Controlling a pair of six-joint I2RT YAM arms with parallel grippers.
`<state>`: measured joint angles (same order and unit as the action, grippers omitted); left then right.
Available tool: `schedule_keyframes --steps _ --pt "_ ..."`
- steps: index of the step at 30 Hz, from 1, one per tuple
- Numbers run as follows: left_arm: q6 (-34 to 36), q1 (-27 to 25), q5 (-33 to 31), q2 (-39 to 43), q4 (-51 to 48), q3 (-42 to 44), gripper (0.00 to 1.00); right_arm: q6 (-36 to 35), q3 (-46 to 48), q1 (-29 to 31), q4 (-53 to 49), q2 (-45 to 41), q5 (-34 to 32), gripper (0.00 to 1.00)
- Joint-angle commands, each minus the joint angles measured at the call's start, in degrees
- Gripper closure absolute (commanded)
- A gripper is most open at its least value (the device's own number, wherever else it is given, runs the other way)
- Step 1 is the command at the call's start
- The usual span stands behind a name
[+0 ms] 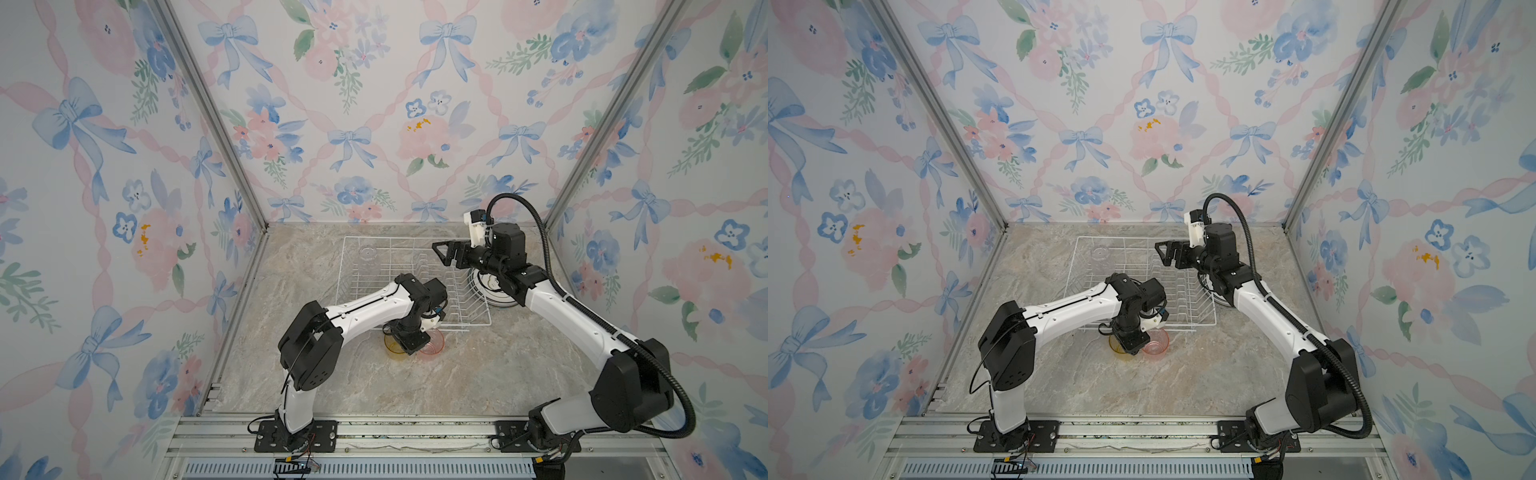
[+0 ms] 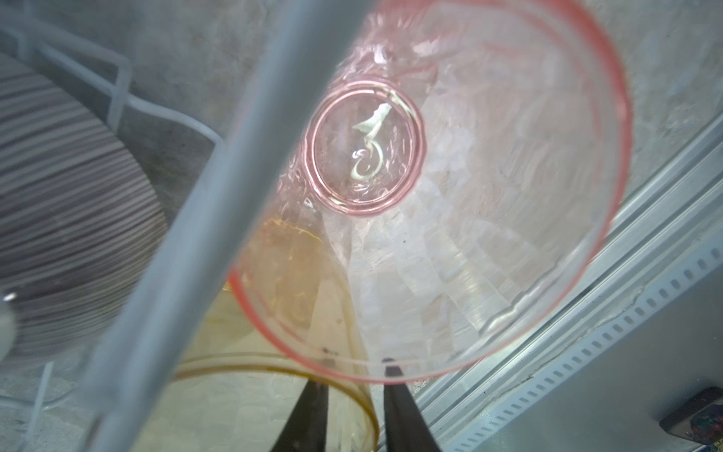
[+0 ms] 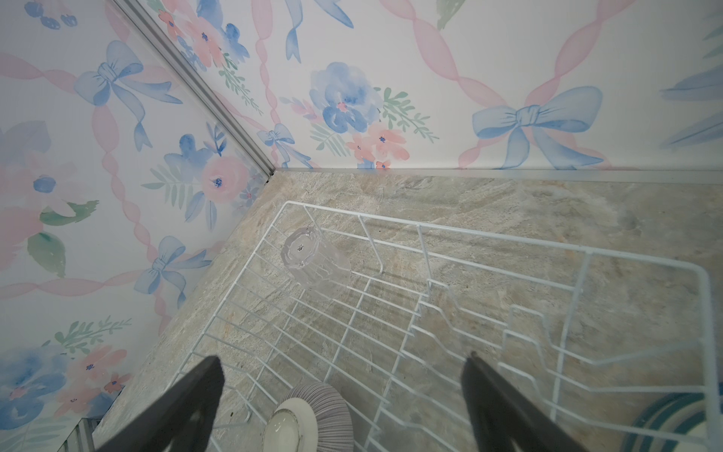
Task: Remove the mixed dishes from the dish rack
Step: 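Open the left gripper and raise it off the yellow glass, then grasp the clear glass rim with the right gripper while the left arm draws back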
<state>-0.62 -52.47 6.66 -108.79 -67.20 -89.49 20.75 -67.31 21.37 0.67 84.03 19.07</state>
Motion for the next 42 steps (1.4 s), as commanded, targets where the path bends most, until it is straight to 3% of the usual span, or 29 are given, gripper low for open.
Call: schedule_keyframes --steps 1,10,16,23,31,42 --pt "0.18 0.64 1.79 3.76 0.15 -1.75 0.73 -0.52 -0.85 -0.4 -0.69 -0.49 0.4 0.03" --pt "0.97 4.14 6.23 11.96 3.19 -1.39 0.73 -1.07 -1.55 -0.37 -1.66 0.05 -0.78 0.03" --pt "-4.38 15.27 7.43 22.8 16.73 2.47 0.69 -2.21 -5.83 1.79 -2.88 4.66 0.2 0.03" --pt "-10.94 28.6 7.3 31.23 32.6 13.54 0.6 -5.31 -20.01 8.14 -8.33 17.79 -1.29 0.03" --pt "-15.74 39.82 14.32 36.15 46.26 22.97 0.57 -9.01 -37.43 14.14 -16.37 35.12 -7.44 0.03" --pt "-16.07 45.91 19.04 37.11 49.65 26.36 0.56 -10.73 -54.46 18.98 -18.3 51.41 -14.1 0.03"
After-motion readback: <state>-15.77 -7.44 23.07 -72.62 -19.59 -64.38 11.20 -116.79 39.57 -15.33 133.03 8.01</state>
